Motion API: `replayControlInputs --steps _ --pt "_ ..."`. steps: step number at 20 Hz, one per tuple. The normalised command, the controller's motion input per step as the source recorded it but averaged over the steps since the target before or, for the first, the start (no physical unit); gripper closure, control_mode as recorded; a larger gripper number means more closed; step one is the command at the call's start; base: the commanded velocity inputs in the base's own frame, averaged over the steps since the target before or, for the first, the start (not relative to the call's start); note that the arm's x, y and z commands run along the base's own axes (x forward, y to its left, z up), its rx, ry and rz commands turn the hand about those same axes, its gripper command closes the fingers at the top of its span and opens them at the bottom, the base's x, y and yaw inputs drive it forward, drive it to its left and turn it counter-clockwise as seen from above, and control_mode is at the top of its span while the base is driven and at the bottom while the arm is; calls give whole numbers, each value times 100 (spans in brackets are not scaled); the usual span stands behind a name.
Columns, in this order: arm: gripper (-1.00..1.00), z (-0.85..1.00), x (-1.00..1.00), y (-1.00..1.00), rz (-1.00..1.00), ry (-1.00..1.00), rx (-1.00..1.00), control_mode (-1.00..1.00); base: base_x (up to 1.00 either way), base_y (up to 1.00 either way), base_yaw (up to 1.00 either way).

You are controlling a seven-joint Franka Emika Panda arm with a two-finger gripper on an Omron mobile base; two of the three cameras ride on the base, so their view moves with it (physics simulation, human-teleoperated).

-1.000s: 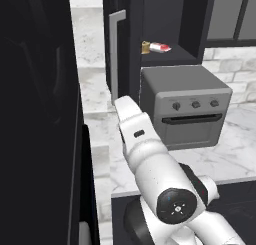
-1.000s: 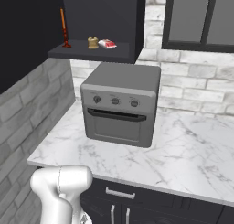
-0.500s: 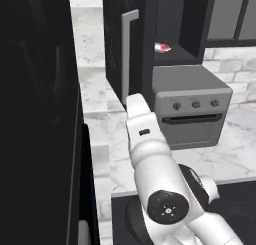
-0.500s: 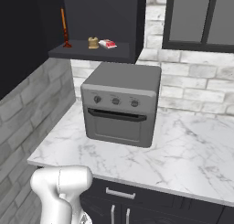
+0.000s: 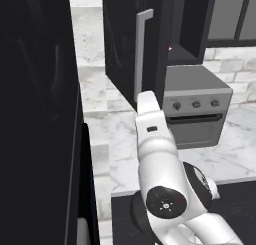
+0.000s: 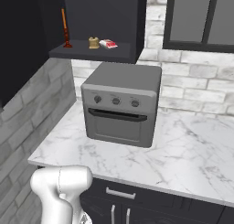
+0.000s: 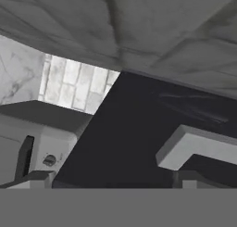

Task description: Pick the candle and candle from the dining table and place them in the open cabinet. Close the cabinet after placing the objects.

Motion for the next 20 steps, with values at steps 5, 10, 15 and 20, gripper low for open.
replayControlInputs --steps 5,10,15,20 --pt "-100 37 94 -62 -7 0 10 -100 0 0 0" --pt "-100 40 100 -68 -4 0 12 -100 0 0 0" --pt "-100 35 100 -71 -3 1 13 -100 0 0 0" --pt "-100 35 100 -65 -2 3 11 -100 0 0 0"
